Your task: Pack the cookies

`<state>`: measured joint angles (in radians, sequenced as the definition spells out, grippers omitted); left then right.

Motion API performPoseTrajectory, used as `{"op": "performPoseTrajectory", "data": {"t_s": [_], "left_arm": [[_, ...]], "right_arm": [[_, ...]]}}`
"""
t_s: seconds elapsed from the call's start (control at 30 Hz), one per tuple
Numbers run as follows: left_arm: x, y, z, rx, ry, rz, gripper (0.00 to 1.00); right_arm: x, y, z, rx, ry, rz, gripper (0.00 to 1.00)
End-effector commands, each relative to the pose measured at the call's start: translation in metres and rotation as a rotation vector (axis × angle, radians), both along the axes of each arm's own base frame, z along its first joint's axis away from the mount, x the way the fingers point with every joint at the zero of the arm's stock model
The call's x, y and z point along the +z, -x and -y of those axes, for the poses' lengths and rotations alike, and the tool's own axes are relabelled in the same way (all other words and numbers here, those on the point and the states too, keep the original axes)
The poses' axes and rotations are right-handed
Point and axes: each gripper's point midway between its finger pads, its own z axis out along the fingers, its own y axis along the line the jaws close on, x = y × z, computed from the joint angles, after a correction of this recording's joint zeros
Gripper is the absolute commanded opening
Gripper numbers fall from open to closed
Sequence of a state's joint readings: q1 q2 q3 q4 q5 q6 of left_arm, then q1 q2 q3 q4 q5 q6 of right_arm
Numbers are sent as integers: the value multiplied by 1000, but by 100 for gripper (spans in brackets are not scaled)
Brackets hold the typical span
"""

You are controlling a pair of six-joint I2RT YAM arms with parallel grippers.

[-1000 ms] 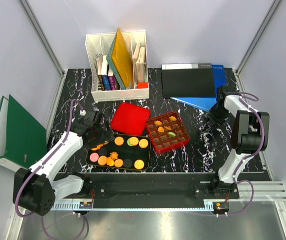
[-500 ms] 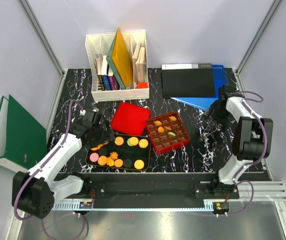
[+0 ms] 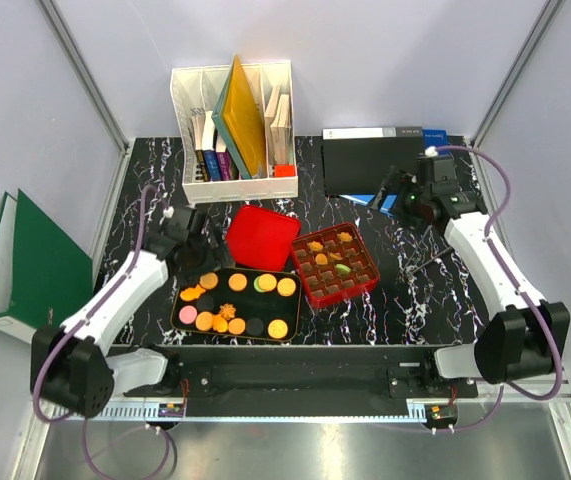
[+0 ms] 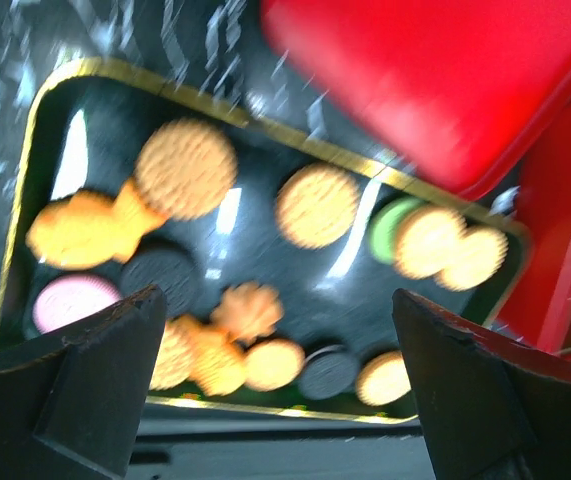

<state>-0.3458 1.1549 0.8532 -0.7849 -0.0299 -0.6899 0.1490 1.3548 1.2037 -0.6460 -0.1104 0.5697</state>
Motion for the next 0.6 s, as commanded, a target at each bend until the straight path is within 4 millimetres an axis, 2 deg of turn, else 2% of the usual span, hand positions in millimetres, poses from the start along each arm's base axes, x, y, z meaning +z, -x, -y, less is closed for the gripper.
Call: {"op": "performPoseTrajectory", "data": {"t_s": [0.0,0.03,0.07,0.1,0.17,0.2,0.23,0.3,0.33,0.37,0.5,0.57], "left_arm": [[25,-58,19,45,43,90,99],[23,-64,21,46,37,75,95],[30,-75,24,43,47,89,93],[19,-80,24,47,25,58,92],[24,-100,23,41,-6,97,86],[21,-107,21,42,-23,96,84],[16,-117,22,35,-40,90,82],[7,-129,16,17,-83,76,72],[-1,-135,15,12,-91,55,68],[-3,-137,12,9,-97,48,65],[-11,-146,-9,44,-101,38,60],[-17,-150,-14,27,-116,40,58]], "right_arm": [[6,-2,-32,175,-10,42,98],[3,2,-38,197,-3,38,97],[2,4,-42,212,5,37,97],[3,6,-44,216,15,46,96],[-1,13,-54,243,12,60,96],[4,16,-56,251,0,82,95],[-2,20,-59,262,-9,90,95],[3,29,-68,289,-33,125,95],[-2,32,-68,293,-34,126,94],[-1,37,-74,310,-48,130,94],[1,46,-77,322,-78,138,94],[-1,47,-75,317,-74,138,94]]}}
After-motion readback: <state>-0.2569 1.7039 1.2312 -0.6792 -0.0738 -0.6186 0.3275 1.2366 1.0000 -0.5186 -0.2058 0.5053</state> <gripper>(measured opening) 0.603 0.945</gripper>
